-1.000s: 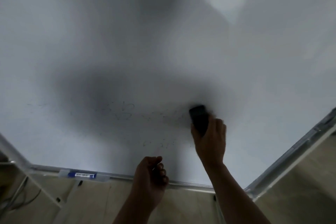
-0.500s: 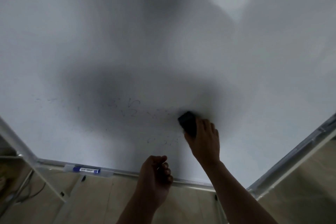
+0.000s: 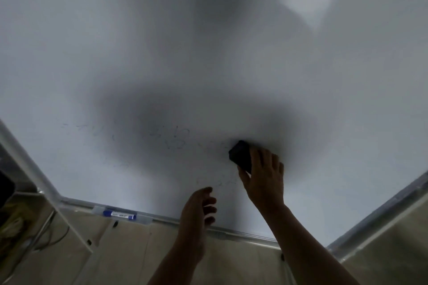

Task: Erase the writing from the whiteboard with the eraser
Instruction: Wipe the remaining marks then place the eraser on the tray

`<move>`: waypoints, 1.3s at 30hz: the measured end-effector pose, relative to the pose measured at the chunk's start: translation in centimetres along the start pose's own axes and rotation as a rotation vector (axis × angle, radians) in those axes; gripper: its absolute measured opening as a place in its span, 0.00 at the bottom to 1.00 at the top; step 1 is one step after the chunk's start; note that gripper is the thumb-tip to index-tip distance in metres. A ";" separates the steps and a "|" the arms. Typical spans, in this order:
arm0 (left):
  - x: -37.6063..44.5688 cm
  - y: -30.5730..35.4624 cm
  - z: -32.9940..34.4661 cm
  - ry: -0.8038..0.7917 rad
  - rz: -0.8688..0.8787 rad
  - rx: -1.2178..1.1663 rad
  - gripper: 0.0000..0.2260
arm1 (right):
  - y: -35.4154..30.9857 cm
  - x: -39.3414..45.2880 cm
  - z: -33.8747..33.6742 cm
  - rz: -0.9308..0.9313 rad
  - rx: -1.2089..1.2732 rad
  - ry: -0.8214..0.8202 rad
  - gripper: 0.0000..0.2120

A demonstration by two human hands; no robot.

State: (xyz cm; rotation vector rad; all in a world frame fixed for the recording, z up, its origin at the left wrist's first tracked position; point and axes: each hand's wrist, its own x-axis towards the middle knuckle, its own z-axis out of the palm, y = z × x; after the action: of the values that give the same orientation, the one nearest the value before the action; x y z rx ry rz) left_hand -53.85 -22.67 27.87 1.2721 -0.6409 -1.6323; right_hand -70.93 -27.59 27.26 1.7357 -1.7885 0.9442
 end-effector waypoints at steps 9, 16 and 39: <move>4.5 11.8 2.8 0.291 1.367 1.397 0.36 | -0.3 0.9 0.0 -0.096 -0.024 0.047 0.29; 6.5 12.4 2.4 0.257 1.286 1.571 0.39 | 0.3 1.9 -1.2 0.094 -0.042 0.156 0.24; 10.0 15.8 -2.0 0.240 1.626 1.557 0.32 | -2.3 1.0 2.4 0.533 0.329 0.160 0.28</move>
State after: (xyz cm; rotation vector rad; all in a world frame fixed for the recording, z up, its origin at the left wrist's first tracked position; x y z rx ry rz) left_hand -46.61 -38.06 35.90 1.0602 -2.1346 0.6117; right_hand -68.40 -29.95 26.81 1.3150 -2.1202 1.6233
